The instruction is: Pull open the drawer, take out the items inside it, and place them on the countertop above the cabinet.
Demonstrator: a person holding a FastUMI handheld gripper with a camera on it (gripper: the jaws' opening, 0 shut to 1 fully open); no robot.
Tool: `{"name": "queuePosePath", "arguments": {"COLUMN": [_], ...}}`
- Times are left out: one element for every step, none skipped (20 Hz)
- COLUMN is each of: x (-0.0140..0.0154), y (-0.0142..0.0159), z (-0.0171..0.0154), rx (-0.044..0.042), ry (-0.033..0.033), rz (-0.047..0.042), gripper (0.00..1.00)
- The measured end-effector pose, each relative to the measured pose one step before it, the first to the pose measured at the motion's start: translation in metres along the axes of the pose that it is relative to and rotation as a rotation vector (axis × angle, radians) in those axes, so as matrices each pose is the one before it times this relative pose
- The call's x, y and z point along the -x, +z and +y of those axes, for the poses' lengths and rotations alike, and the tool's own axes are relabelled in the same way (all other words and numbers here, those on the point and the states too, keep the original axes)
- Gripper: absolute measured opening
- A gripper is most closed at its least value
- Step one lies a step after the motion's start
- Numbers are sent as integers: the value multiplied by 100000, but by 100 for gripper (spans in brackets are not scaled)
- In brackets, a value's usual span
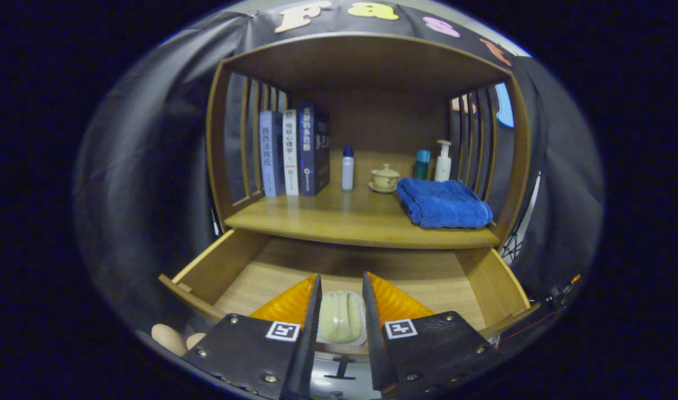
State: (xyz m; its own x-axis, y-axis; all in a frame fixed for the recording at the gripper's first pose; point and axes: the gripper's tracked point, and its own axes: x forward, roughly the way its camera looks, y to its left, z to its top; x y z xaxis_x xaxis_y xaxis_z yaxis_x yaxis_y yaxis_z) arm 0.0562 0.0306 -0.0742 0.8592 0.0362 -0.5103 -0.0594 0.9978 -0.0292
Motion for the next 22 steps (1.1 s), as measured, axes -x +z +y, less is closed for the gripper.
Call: {"name": "queuePosePath", "arguments": {"x": [-816, -1376, -421, -794, -658, -496, -687, -529, -529, -436, -567, -411, -412, -314, -551, -347, -168, -139, 90, -804, 218, 44], "y": [-391, -296, -580, -392, -504, -446, -635, -625, -504, -466, -401, -490, -630, -355, -488, -215, -44, -155, 180, 810, -776, 24], "z": [20, -145, -271, -41, -10, -241, -120, -56, 89, 22, -33, -137, -36, 25, 94, -27, 397, -44, 81, 272, 327, -9], "rx": [-1088, -330, 536, 1529, 2276, 1961, 1752, 1274, 716, 457, 724, 1283, 1282, -1639, -1029, -973, -2533, -2117, -1672, -2714, -2910, -1069], "ry": [743, 127, -962, -66, 325, -722, -804, -334, 384, 149, -350, -333, -258, 1160, 294, 409, 2209, 916, 1401, 2020, 1389, 777], "rz": [3923, 4508, 3749, 3438, 3910, 3573, 2638, 2941, 2953, 2296, 1837, 2479, 2930, 1884, 2730, 1934, 343, 1593, 325, 302, 756, -849], "gripper": [41, 42, 48, 52, 56, 62, 68, 69, 71, 75, 80, 80, 80, 80, 80, 80, 80, 80, 81, 81, 71, 61]}}
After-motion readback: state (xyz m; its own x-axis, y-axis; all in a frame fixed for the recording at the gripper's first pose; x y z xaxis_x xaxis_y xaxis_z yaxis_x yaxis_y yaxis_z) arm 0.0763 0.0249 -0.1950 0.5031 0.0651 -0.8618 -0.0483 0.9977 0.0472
